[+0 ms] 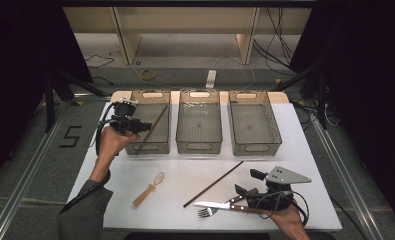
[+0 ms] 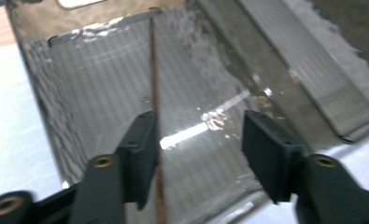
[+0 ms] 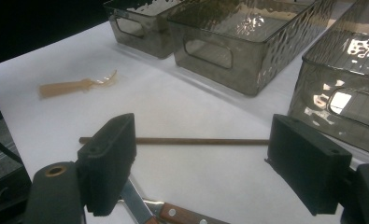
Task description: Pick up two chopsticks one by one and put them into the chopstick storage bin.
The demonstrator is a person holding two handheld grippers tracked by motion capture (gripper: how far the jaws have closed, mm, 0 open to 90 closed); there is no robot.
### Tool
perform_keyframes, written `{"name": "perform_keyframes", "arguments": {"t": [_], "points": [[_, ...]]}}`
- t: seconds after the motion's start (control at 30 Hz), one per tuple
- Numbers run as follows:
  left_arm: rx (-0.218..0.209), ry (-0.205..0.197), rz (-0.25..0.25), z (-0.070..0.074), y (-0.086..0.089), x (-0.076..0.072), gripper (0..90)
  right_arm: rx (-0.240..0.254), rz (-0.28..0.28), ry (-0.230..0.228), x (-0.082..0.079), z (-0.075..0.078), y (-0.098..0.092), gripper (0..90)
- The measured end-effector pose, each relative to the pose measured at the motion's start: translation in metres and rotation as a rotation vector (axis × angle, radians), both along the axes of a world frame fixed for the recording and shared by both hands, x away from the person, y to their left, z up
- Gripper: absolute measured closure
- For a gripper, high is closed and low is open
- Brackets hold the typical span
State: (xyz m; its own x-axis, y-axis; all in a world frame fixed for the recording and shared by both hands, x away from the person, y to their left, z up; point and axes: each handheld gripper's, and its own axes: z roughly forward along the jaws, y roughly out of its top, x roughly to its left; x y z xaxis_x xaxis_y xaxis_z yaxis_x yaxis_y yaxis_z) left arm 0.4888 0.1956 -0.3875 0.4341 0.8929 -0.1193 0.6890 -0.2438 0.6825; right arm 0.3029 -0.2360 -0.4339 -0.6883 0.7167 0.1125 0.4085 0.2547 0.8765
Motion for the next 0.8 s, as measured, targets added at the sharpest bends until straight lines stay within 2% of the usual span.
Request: {"name": "perform_keyframes", "arguments": {"t": [0.13,0.23,0.33,0.47,0.73,0.8], "points": [[-0.048,-0.018,-0.055,0.003,-0.010,-0.015,33.8,0.000,-0.002,-0.001,0.000,0.000,0.000,24.4],[-0.032,0.005,-0.093,0.003,-0.019,-0.020,29.0,0.004,-0.003,-0.003,0.000,0.000,0.000,24.3],[-0.043,0.011,-0.118,0.003,-0.026,-0.025,26.7,0.001,0.000,-0.006,-0.001,0.001,0.000,24.3],[-0.035,0.022,-0.138,0.000,-0.036,-0.031,24.4,0.002,0.001,-0.007,-0.001,0.001,0.000,24.3],[0.028,0.072,-0.207,-0.008,-0.061,-0.048,21.7,-0.001,-0.001,-0.012,-0.002,0.002,-0.001,24.3],[0.034,0.075,-0.211,-0.009,-0.066,-0.051,21.0,-0.001,-0.002,-0.012,-0.002,0.002,0.000,24.3]]}}
